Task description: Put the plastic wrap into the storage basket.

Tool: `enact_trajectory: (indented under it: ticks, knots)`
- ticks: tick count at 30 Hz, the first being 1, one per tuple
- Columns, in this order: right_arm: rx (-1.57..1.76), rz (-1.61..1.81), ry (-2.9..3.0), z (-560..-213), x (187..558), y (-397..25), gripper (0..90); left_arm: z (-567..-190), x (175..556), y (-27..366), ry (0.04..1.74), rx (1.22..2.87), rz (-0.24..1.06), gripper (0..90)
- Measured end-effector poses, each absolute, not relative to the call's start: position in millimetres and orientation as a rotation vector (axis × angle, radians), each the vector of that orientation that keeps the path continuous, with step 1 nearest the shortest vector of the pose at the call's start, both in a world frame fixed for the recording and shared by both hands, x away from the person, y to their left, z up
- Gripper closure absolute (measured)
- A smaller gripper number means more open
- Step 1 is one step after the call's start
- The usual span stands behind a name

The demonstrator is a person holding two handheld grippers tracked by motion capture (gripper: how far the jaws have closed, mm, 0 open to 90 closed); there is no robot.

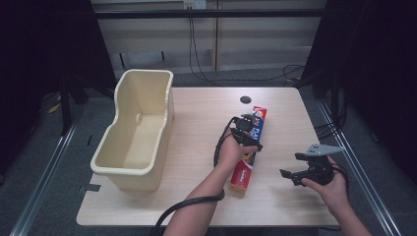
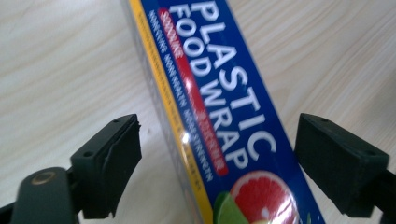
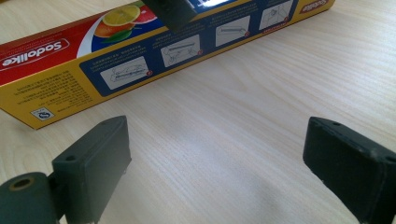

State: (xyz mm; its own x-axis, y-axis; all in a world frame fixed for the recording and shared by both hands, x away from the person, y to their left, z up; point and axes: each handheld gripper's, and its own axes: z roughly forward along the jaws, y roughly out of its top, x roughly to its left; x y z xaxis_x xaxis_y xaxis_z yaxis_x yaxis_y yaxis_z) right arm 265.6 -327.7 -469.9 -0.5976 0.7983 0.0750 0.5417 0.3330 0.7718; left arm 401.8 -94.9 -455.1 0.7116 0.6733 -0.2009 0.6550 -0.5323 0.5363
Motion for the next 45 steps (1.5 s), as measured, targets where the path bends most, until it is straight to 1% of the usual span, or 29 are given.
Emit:
enact_trajectory:
  ticks: [2, 3, 4, 6, 8, 12, 19, 22, 25, 26, 28, 31, 36, 38, 39, 40, 41, 42, 45]
  knots:
    - [1.199, 1.135, 2.283, -469.8, 265.5, -327.8, 7.4, -455.3, 402.0, -96.0, 1.009, 2.322, 0.016, 21.5]
    - [1.201, 1.135, 2.284, -469.8, 265.4, -327.6, 7.4, -455.5, 402.2, -96.5, 1.014, 2.333, 0.030, 23.0]
    - [1.197, 1.134, 2.286, -470.0, 265.4, -327.5, 7.6, -455.1, 403.1, -96.5, 1.009, 2.355, 0.032, 22.5]
    - [1.197, 1.134, 2.287, -470.0, 265.4, -327.3, 7.6, -455.7, 404.2, -97.7, 1.044, 2.337, 0.022, 22.4]
    - [1.196, 1.132, 2.289, -469.8, 265.3, -327.2, 7.8, -456.7, 404.9, -99.0, 1.086, 2.330, -0.002, 23.6]
    - [1.192, 1.133, 2.291, -470.4, 265.7, -326.0, 7.9, -460.0, 406.6, -100.9, 1.106, 2.352, -0.029, 25.9]
    - [1.178, 1.126, 2.297, -470.3, 265.7, -324.5, 8.3, -458.8, 406.9, -107.3, 1.175, 2.378, -0.019, 28.8]
    - [1.176, 1.125, 2.307, -470.3, 265.5, -323.5, 8.5, -453.0, 407.8, -104.7, 1.258, 2.365, -0.046, 34.5]
    - [1.173, 1.133, 2.303, -469.2, 264.6, -323.9, 8.6, -445.7, 409.0, -91.7, 1.248, 2.432, -0.025, 40.0]
    - [1.169, 1.135, 2.299, -469.0, 264.7, -324.2, 8.6, -445.0, 408.6, -88.7, 1.235, 2.452, -0.018, 40.4]
    - [1.169, 1.139, 2.299, -469.1, 265.3, -324.1, 8.6, -445.3, 407.3, -81.7, 1.250, 2.439, -0.023, 40.2]
    - [1.171, 1.130, 2.306, -470.3, 267.0, -322.7, 8.6, -448.2, 407.0, -80.2, 1.237, 2.429, -0.034, 38.2]
    - [1.167, 1.129, 2.300, -469.2, 265.4, -321.5, 8.7, -457.7, 410.8, -91.3, 1.231, 2.456, -0.025, 30.6]
    - [1.164, 1.131, 2.304, -469.8, 265.6, -321.7, 8.7, -462.0, 412.9, -92.7, 1.240, 2.454, -0.025, 30.9]
    - [1.166, 1.132, 2.300, -469.8, 265.7, -322.0, 8.7, -462.7, 413.5, -92.9, 1.251, 2.458, -0.021, 34.1]
    - [1.172, 1.129, 2.301, -469.6, 265.3, -322.1, 8.7, -460.9, 414.9, -91.9, 1.252, 2.467, -0.028, 35.1]
    - [1.172, 1.132, 2.300, -469.4, 265.4, -322.6, 8.7, -456.8, 415.6, -90.7, 1.255, 2.476, -0.008, 37.4]
    - [1.174, 1.135, 2.295, -469.4, 265.4, -323.0, 8.6, -454.3, 416.3, -89.4, 1.258, 2.481, -0.026, 40.3]
    - [1.169, 1.136, 2.303, -469.2, 265.1, -323.1, 8.6, -448.9, 416.6, -83.0, 1.279, 2.481, -0.080, 40.6]
